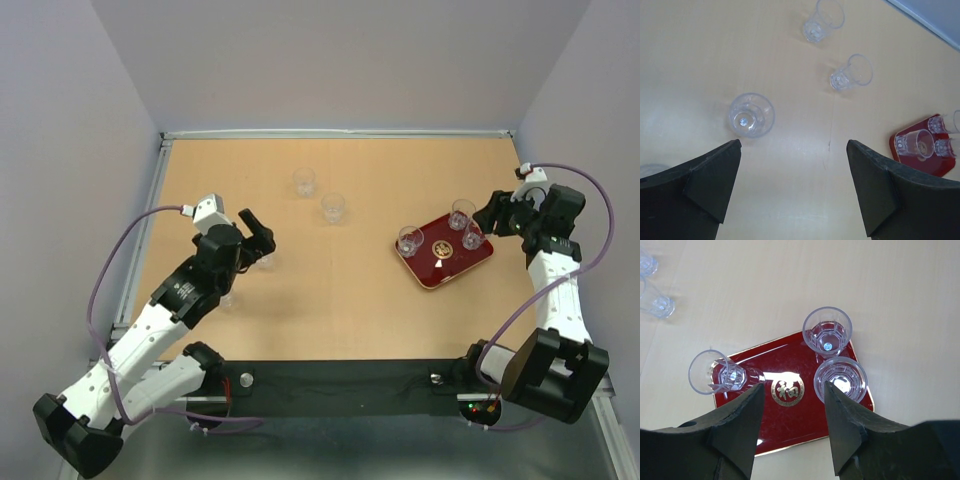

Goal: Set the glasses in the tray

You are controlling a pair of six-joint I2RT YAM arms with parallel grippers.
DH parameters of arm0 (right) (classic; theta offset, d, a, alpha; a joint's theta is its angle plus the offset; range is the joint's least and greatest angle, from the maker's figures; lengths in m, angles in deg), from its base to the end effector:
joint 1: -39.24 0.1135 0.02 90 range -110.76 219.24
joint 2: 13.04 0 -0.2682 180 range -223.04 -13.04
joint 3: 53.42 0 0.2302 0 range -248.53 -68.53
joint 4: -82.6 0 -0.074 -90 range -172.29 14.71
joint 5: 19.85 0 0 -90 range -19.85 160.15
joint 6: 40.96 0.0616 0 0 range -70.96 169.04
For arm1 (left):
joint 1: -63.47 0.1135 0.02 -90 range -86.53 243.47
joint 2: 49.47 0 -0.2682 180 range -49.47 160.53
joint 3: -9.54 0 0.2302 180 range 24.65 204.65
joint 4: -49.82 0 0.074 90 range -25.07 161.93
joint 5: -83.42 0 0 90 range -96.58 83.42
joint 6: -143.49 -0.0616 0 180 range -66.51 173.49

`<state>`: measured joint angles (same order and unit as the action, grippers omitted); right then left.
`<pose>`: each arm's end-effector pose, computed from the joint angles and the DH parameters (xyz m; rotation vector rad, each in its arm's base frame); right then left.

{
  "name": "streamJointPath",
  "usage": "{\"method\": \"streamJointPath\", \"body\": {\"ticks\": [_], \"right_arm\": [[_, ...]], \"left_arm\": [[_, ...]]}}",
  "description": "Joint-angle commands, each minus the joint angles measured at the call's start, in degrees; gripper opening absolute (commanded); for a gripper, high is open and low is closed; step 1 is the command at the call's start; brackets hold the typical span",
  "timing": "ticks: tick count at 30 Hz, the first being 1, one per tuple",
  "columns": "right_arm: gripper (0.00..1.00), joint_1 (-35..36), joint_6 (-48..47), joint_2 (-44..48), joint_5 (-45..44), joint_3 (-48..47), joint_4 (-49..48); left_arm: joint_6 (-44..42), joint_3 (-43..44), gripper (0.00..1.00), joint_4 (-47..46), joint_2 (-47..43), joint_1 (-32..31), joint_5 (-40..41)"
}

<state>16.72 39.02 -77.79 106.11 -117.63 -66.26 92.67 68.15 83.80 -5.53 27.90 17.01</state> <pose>0.2367 -0.0590 0.2889 -0.1416 2.0185 0.3090 0.1548 -0.0804 0.3148 -0.3391 1.8793 -0.4998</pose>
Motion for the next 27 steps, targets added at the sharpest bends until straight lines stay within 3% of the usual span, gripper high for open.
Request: {"method": "streamJointPath", "body": {"ticks": [1, 6, 9, 21, 27], "right_arm": [[0.57, -0.33, 0.44, 2.00, 0.95, 0.15, -1.79], [0.57, -0.33, 0.53, 2.17, 0.86, 0.06, -1.71], [0.57, -0.33, 0.27, 2.35, 0.60, 0.15, -1.79], [0.57, -0.33, 0.18, 2.70, -0.63, 0.23, -1.79], [0.57, -0.33, 0.09, 2.79, -0.90, 0.23, -1.71]], "left_arm": [[14.94, 1.14, 0.99, 10.88, 0.61, 2.26, 0.48], [27.25, 3.25, 0.98, 20.31, 5.00, 4.98, 2.86], [28.84, 3.69, 0.93, 22.78, 7.29, 7.09, 1.81], [27.62, 2.46, 0.86, 22.18, 13.09, 13.68, -0.91], [25.42, 1.41, 0.75, 20.50, 15.55, 15.88, -3.64]]}}
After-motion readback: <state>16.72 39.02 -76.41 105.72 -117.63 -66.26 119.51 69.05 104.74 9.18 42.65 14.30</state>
